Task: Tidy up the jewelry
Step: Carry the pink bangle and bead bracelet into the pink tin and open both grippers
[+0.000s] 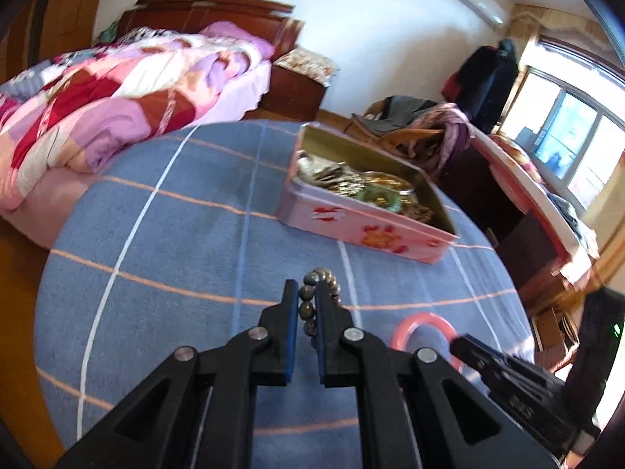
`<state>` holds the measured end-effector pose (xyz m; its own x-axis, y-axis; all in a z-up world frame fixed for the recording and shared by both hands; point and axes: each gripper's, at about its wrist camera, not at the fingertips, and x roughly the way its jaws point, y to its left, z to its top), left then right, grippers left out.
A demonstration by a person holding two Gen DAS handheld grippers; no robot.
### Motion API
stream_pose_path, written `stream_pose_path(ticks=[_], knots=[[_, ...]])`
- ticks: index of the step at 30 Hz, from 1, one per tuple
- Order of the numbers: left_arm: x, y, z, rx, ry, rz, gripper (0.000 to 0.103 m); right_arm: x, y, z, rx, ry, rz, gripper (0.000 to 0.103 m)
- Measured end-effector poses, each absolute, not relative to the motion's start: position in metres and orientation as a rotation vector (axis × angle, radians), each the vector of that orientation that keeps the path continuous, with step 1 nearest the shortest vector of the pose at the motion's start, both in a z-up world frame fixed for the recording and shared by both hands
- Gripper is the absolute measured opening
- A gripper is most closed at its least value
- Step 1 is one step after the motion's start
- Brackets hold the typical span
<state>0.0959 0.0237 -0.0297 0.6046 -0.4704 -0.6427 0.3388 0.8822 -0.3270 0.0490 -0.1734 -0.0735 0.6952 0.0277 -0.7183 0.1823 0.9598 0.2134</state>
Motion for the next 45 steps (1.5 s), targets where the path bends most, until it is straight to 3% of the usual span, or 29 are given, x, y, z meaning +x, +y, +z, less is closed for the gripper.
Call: stream_pose_path(ticks=[20,45], knots=[[0.054,0.020,0.008,-0.119,0.661,-0.548,0.008,0.017,-0.170,-0.026,0.278,0.691,-0.102,0.010],[0.042,0.007,0.004,-0.082,0.671,-0.592,0.008,0.017,-0.177,-0.025,0.283,0.688,-0.126,0.010]])
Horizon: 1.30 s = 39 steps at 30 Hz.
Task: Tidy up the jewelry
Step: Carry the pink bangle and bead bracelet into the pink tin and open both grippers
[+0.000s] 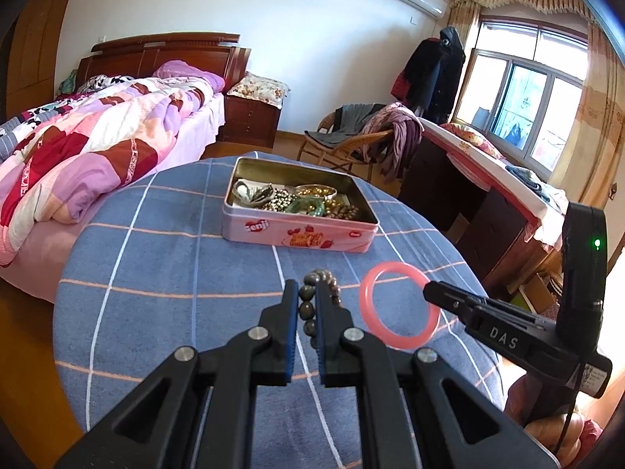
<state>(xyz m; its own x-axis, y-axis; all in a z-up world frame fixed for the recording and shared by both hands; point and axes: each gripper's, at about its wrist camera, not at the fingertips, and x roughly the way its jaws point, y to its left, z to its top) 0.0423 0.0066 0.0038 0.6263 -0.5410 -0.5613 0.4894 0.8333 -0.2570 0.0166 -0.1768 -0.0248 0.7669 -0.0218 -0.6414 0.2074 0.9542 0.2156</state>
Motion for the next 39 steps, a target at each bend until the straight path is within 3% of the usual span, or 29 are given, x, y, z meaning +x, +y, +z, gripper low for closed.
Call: stream_pose_path(ticks=[17,30,39], knots=[[0.123,-0.015,0.047,-0.195,0.568,-0.617,0.008,0.098,-0.217,0.035,0.316,0.529,-0.162,0.010],[0.210,-0.055,-0.008,-0.176,0.706,-0.572,0.008,0.201,-0.234,-0.019,0.328,0.631,-0.233,0.010],[0.225,-0.068,-0.034,-0.094,0.770,-0.500,0.008,0.227,-0.234,-0.052,0.292,0.680,-0.262,0.010]])
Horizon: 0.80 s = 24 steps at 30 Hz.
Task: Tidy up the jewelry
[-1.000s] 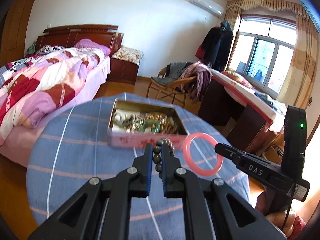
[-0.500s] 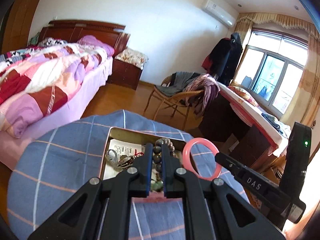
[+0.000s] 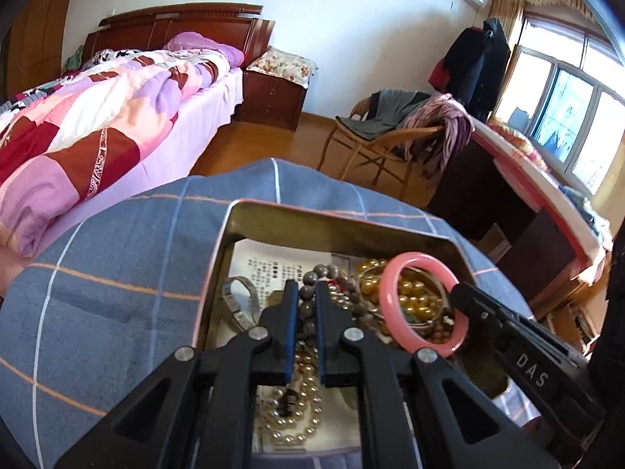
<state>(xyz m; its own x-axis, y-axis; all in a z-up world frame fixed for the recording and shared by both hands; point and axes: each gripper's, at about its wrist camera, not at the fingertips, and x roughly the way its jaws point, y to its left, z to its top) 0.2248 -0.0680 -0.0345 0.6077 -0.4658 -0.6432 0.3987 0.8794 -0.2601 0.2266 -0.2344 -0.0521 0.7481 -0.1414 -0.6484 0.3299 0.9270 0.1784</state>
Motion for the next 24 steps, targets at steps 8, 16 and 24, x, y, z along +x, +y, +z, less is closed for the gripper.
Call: stream_pose_path(ticks=[8,16,24], knots=[[0.225,-0.085,-0.033,0.044,0.749,-0.369,0.018,0.229,-0.223,-0.057,0.181,0.646,-0.275,0.010],[0.198,-0.089,-0.011,0.158,0.720,-0.249,0.078,0.195,-0.232,-0.034,0.304,0.566,-0.244,0.061],[0.168,-0.073,0.004,0.165,0.726,-0.226,0.080,0.142,-0.222,-0.013,0.298,0.557,-0.292,0.070]])
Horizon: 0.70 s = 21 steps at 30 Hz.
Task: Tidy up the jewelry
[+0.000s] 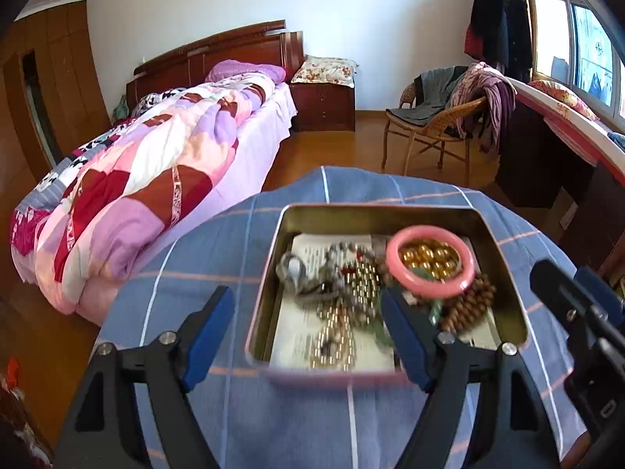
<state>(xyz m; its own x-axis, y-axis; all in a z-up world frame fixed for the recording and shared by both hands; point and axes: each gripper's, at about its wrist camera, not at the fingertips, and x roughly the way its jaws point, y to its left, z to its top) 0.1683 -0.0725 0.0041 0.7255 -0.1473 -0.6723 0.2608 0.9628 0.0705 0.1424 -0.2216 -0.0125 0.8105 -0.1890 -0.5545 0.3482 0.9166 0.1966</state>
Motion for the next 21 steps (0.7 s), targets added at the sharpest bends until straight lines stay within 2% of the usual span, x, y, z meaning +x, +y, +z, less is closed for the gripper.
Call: stream_pose_path(ticks=[10,21], knots=[[0.113,-0.051,0.013,0.153,0.704,-0.197,0.100,0.084,-0.215,-0.011,0.339,0.626,-0.282,0.070],[0.058,-0.034,0.012,0.168,0.687,-0.154,0.103,0.031,-0.200,-0.008,0.299,0.632,-0.300,0.071]])
